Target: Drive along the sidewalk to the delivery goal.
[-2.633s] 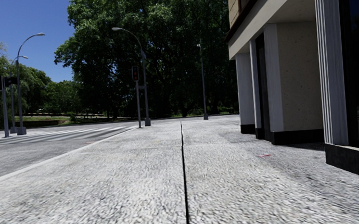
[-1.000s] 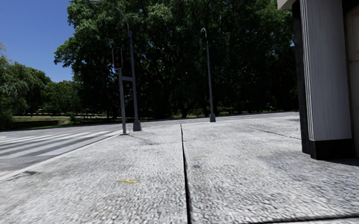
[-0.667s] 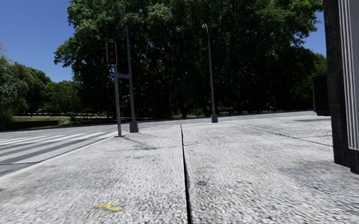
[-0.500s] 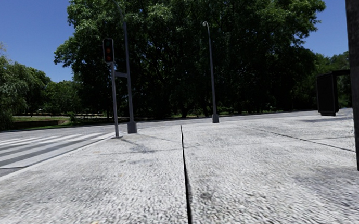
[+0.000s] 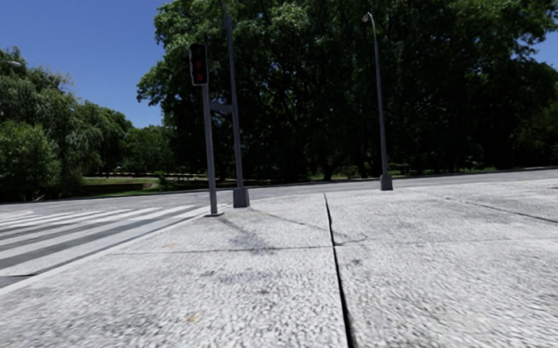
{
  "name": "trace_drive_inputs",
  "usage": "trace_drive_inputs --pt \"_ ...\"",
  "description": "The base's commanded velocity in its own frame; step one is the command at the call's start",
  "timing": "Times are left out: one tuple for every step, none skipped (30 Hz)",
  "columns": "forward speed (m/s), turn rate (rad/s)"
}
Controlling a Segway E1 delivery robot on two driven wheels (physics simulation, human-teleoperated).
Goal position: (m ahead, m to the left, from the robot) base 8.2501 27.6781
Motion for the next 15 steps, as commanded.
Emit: trace_drive_inputs --pt "2.00 0.58" --pt "2.00 0.58" --pt "2.00 0.58" --pt "2.00 0.58" --pt "2.00 0.58" --pt "2.00 0.56" --pt "2.00 0.56" --pt "2.00 0.56" --pt "2.00 0.56" --pt "2.00 0.56" --pt "2.00 0.56" --pt "2.00 0.56" --pt "2.00 0.56" --pt "2.00 0.56" --pt "2.00 0.56"
